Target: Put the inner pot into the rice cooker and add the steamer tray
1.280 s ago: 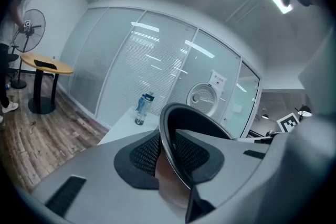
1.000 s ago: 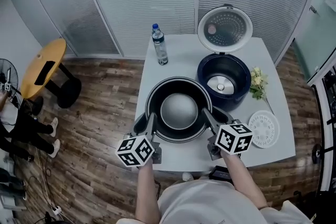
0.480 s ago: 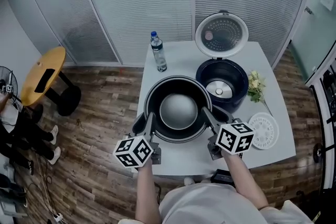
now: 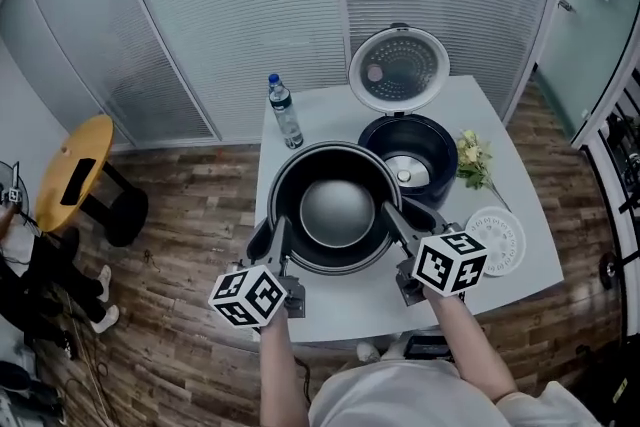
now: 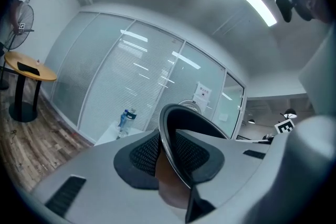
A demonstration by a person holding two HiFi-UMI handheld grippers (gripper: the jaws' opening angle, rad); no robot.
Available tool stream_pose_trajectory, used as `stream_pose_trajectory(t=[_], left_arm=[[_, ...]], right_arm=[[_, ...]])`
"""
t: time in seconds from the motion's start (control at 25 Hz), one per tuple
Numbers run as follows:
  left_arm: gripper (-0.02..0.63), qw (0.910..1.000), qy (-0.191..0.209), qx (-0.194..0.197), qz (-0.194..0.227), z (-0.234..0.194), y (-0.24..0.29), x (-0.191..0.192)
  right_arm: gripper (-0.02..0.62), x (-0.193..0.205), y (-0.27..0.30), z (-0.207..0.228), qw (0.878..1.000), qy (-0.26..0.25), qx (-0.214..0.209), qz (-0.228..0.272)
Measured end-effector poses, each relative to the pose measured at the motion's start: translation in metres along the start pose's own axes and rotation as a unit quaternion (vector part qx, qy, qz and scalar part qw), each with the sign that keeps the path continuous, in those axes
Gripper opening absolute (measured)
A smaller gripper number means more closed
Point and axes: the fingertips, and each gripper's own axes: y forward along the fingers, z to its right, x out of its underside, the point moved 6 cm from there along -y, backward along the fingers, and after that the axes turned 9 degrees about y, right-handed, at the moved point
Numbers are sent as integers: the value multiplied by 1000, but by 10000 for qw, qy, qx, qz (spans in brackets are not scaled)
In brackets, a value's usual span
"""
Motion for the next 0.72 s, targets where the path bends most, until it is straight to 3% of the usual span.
stream_pose_trajectory(t=[0.72], left_arm=[[89, 9977, -14, 643, 215, 51, 22, -12]], right_arm=[[103, -31, -53, 15, 9978, -72, 411, 510]])
